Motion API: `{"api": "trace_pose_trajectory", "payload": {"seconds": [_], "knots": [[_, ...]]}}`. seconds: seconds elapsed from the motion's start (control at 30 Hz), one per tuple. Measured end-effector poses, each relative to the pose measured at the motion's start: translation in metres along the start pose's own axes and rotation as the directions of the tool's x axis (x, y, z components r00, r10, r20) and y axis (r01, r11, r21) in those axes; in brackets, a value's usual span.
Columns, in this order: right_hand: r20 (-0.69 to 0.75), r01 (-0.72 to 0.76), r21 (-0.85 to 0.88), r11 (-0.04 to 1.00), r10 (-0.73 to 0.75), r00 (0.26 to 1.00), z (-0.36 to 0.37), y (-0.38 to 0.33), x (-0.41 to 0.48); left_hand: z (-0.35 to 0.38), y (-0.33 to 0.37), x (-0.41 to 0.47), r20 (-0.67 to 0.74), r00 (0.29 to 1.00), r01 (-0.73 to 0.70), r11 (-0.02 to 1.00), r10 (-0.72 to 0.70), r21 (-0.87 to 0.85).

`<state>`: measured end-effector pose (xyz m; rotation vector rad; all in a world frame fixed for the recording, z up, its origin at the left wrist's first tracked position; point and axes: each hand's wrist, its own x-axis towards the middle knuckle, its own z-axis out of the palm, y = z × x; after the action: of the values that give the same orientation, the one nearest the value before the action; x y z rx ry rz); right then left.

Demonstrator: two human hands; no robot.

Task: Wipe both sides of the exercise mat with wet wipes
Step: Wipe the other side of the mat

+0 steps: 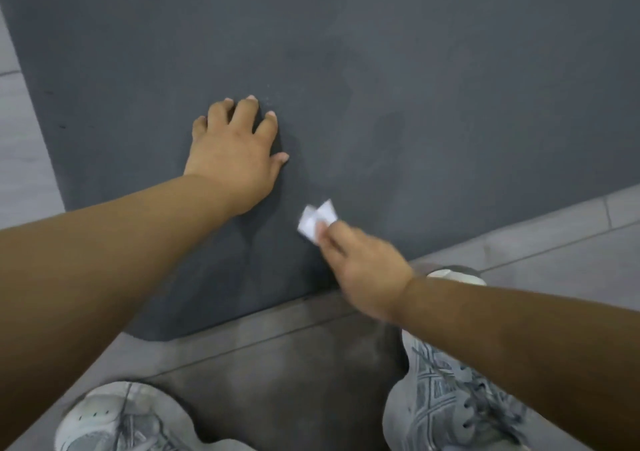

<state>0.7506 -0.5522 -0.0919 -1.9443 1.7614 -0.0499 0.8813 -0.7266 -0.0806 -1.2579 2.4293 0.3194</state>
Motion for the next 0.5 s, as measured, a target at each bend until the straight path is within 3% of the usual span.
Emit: {"api": "trace_pose_trajectory", "payload": {"seconds": [0.07, 0.17, 0.23, 0.3, 0.33, 0.4, 0.43, 0.47, 0.5], "knots": [[0.064, 0.176, 0.049, 0.983, -0.179, 0.982, 0.011, -0.023, -0.013, -0.004, -0.002, 0.001, 0.012, 1.000, -0.020, 0.999, 0.020, 0.034], [0.014, 0.234, 0.008, 0.972, -0.234, 0.972, -0.001, -0.009, -0.011, -0.010, -0.003, 0.004, 0.033, 0.999, -0.031, 0.998, 0.029, 0.049], [-0.096, 0.025, 0.001, 1.000, -0.025, 0.995, -0.022, 0.026, -0.005, -0.013, 0.000, 0.005, 0.033, 0.999, -0.016, 0.998, 0.015, 0.059], [-0.206, -0.294, -0.039, 0.955, 0.280, 0.938, -0.040, 0.073, -0.006, -0.016, 0.007, 0.009, 0.002, 1.000, 0.024, 0.998, -0.024, 0.049], [-0.212, -0.453, -0.059, 0.889, 0.433, 0.876, -0.046, 0.093, -0.013, -0.018, 0.011, 0.011, -0.018, 0.999, 0.049, 0.998, -0.049, 0.033], [-0.238, -0.714, 0.048, 0.699, 0.702, 0.671, -0.051, 0.106, -0.021, -0.021, 0.020, 0.017, -0.059, 0.995, 0.082, 0.996, -0.083, -0.019], [-0.233, -0.757, 0.085, 0.648, 0.751, 0.618, -0.045, 0.101, -0.023, -0.020, 0.022, 0.021, -0.074, 0.994, 0.081, 0.995, -0.085, -0.051], [-0.217, -0.749, 0.080, 0.657, 0.745, 0.631, -0.040, 0.088, -0.023, -0.018, 0.022, 0.024, -0.084, 0.994, 0.071, 0.995, -0.077, -0.076], [-0.194, -0.702, 0.049, 0.711, 0.696, 0.692, -0.029, 0.073, -0.023, -0.015, 0.021, 0.026, -0.087, 0.994, 0.056, 0.994, -0.064, -0.089]]}}
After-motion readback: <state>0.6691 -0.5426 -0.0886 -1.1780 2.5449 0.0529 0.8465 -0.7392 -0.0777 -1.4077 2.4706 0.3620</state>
